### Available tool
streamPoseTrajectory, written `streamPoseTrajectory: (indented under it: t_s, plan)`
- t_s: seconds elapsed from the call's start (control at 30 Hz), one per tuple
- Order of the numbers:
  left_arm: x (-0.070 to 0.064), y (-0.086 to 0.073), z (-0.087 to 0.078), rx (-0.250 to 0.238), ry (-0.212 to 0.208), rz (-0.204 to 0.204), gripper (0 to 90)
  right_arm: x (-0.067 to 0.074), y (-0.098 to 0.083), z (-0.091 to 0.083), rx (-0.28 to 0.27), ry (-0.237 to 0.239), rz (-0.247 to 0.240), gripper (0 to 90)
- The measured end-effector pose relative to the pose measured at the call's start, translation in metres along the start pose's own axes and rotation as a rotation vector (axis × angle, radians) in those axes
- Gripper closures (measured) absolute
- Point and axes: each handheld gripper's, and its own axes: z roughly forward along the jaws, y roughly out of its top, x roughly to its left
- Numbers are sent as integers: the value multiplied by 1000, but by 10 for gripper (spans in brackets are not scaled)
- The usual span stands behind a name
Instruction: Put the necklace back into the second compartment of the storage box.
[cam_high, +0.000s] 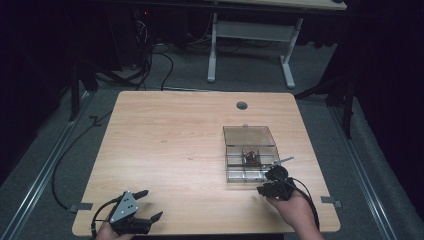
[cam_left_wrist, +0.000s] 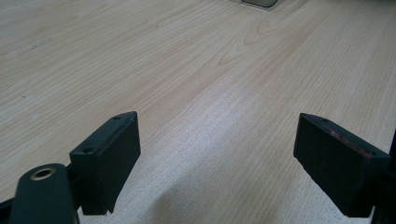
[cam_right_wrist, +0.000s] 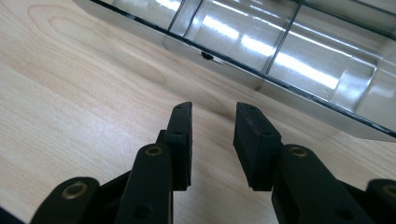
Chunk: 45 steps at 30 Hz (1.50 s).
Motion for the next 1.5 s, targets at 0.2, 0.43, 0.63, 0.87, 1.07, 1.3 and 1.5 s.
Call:
streamPoseTrajectory:
  t_s: [0.2, 0.43, 0.63, 0.87, 1.07, 1.3, 1.5]
  plan:
    - [1, 0, -1, -9, 0, -7, 151, -2, -8, 4, -76, 22, 21, 671]
    - [1, -1, -1, -14, -2, -16, 151, 3, -21, 10, -199, 4, -3, 622]
    - [2, -1, -2, -18, -2, -25, 151, 8, -30, 15, -285, -9, -26, 619]
    - [4, -1, -2, -28, -2, -39, 151, 17, -44, 20, -431, -13, -57, 578]
    - [3, -1, -1, -23, -9, -27, 151, 17, -58, 28, -577, -15, -33, 554]
    - [3, 0, -1, -26, -7, -28, 150, 17, -67, 28, -660, -25, -27, 551]
    - [3, 0, -1, -29, 2, -29, 149, 17, -68, 28, -670, -31, -23, 545]
